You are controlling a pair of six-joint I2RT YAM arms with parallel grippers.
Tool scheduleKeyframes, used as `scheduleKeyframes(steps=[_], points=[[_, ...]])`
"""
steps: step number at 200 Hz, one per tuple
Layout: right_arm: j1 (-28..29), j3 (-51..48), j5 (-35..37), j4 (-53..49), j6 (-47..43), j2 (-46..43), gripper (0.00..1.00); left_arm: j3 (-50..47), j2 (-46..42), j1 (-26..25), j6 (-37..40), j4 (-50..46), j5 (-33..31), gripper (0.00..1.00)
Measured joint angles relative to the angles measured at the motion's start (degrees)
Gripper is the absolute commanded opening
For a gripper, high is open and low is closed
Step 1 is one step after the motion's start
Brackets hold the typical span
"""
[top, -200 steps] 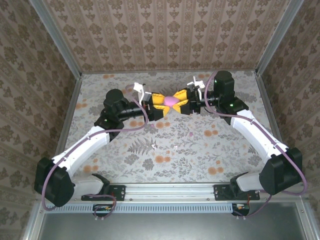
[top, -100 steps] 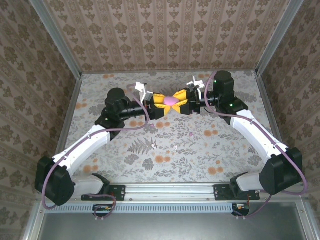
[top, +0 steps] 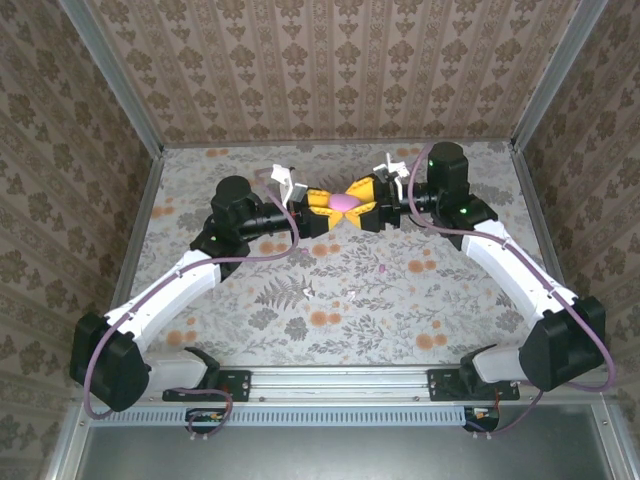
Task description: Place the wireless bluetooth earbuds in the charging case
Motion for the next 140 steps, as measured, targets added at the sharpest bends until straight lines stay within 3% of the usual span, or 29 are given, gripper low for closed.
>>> scheduleKeyframes(steps=[62,100,140], points=[[-0.3,-0.5,1.1,-0.8,-0.8,-0.9,0.54,0.0,-0.2,0.0,0.0,-0.2,-0.2,0.35],[-0.3,-0.5,1.1,-1.1,-1.0,-0.9,0.45,0.0,-0.2,0.0,0.5,-0.4,-0.7,0.35],[-0.4,-0.5,1.0,-1.0,-1.0,-0.9,0.37,0.3,-0.3,0.0,1.8,-1.4,-0.9,0.47]])
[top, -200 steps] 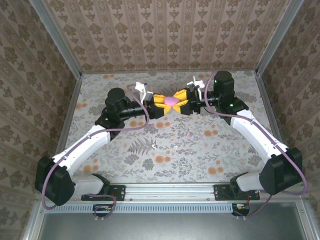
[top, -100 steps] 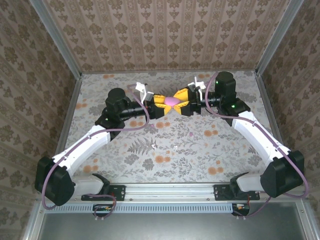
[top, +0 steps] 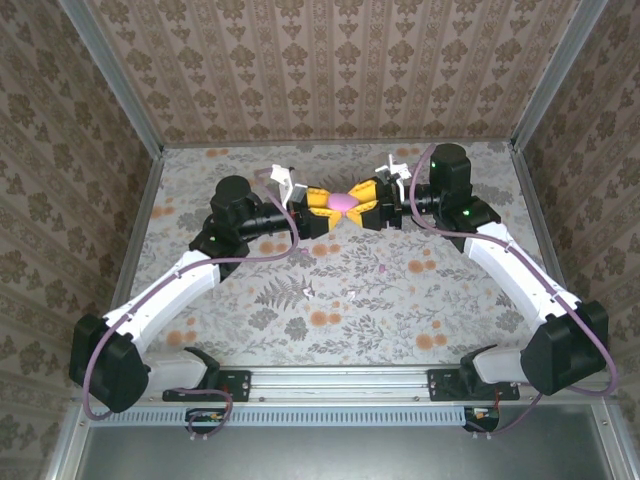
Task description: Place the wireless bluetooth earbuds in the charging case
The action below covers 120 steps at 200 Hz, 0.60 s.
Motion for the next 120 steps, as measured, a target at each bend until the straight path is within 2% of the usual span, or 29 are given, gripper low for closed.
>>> scheduleKeyframes(steps=[28,47,120], points=[[0.0,0.0,-0.2,0.1,0.7,0.0,0.36,0.6,-0.2,0.0,1.6,-2.3,0.2,0.54],[0.0,0.0,-0.2,0.1,1.2,0.0,0.36,1.2,-0.2,0.0,2.5,-3.8,0.5,0.55],[0.0,-0.1,-0.3,2.6,2.9,0.0,0.37,1.5,-0.2,0.1,2.8,-4.3,0.9,0.51]])
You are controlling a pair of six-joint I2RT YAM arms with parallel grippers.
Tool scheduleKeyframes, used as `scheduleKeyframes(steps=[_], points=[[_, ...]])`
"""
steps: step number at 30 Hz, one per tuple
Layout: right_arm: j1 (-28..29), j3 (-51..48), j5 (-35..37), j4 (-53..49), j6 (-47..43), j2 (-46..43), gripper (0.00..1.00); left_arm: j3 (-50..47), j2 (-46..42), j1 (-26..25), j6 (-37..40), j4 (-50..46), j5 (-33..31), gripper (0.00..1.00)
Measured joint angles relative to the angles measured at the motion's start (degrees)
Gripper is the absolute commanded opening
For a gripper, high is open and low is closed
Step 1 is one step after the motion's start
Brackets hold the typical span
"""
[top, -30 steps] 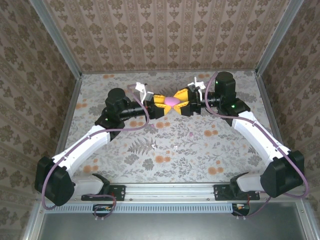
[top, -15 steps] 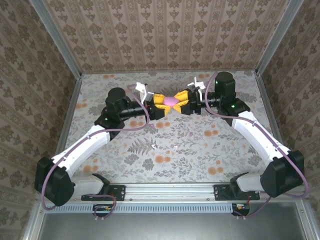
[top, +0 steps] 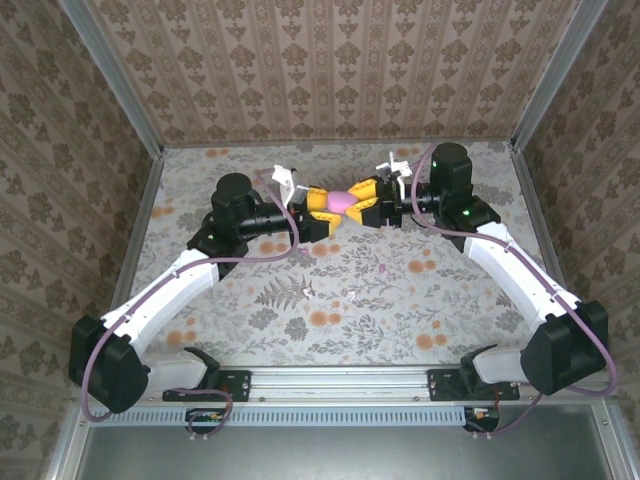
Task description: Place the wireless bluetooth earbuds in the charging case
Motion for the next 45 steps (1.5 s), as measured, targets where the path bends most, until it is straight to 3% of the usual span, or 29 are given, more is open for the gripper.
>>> scheduleKeyframes(steps=[19,33,41,45], points=[[0.0,0.0,0.0,0.5,-0.8,0.0,0.38,0.2,0.1,-0.1,-2.1,1.9,0.0,0.54],[0.0,-0.2,-0.3,0.5,-1.2,0.0,0.39,1.1,1.2,-0.4,-2.1,1.6,-0.2,0.44],[0.0,-0.2,-0.5,0.5,-1.1,0.0,0.39,1.2,1.3,-0.4,-2.0,1.6,-0.2,0.43],[0.0,-0.2,-0.5,0.5,-1.1,0.0,0.39,1.2,1.3,-0.4,-1.8,1.6,-0.2,0.47]])
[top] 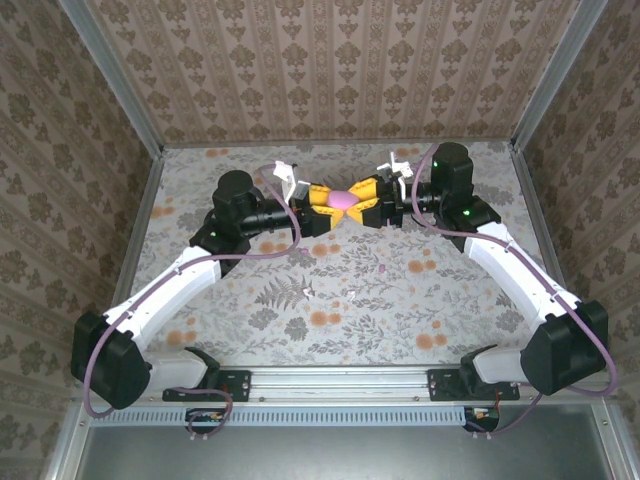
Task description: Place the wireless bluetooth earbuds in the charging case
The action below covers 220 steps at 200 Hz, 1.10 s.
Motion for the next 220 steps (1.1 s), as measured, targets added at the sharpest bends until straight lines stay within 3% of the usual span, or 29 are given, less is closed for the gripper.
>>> scheduleKeyframes(steps=[91,153,220], points=[[0.0,0.0,0.0,0.0,0.4,0.0,0.39,0.0,0.0,-0.3,0.2,0.0,0.1,0.52],[0.0,-0.1,0.0,0.3,0.7,0.0,0.39,0.0,0.0,-0.3,0.2,0.0,-0.3,0.48],[0.0,-0.6,0.0,1.0,1.3,0.0,0.39,0.0,0.0,-0.7,0.2,0.0,-0.4,0.55]])
